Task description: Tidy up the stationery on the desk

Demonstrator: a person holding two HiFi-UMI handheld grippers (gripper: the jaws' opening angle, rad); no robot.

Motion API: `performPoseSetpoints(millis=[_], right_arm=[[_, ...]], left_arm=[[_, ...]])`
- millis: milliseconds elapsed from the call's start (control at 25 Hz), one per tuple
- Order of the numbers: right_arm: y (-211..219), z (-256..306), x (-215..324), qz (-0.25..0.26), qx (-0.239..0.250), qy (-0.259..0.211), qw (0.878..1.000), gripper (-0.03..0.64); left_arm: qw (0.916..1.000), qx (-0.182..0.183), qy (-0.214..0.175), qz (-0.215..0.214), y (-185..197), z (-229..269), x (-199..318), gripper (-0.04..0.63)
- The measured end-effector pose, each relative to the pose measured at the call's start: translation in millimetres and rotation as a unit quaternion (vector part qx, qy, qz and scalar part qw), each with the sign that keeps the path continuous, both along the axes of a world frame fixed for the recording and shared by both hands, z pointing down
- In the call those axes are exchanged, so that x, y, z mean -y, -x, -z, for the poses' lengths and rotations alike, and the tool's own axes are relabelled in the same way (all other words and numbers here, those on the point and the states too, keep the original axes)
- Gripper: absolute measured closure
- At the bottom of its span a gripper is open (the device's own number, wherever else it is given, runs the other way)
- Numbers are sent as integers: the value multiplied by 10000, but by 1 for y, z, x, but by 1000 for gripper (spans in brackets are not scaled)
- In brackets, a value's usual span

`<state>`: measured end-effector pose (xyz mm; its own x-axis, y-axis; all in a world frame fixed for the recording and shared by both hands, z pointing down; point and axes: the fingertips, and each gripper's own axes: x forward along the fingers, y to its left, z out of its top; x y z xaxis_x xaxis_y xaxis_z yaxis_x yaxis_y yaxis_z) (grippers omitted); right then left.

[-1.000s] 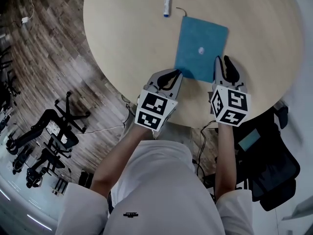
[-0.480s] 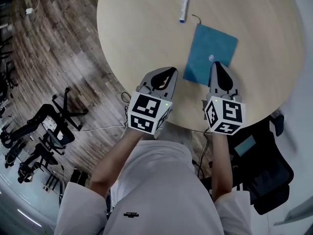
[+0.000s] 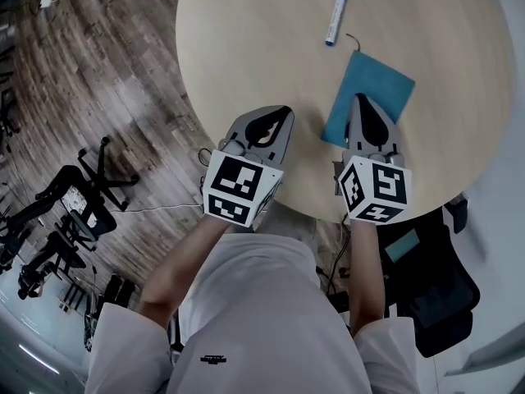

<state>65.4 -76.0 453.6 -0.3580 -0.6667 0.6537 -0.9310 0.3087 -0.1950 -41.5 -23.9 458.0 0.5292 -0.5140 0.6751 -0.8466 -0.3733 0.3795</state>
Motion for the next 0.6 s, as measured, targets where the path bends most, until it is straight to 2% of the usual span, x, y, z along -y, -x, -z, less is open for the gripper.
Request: performPoseSetpoints(millis=[440, 520, 600], right_arm=[[38, -21, 55, -202, -43, 82, 9998, 576], [43, -29, 64, -247, 7, 191, 9995, 512], [47, -36, 75, -289, 45, 268, 9992, 494]], left_arm=[[9999, -38, 152, 52, 36, -16, 38, 572], [9998, -44, 185, 44, 40, -20, 45, 572], [9998, -34, 203, 25, 43, -24, 53, 572]])
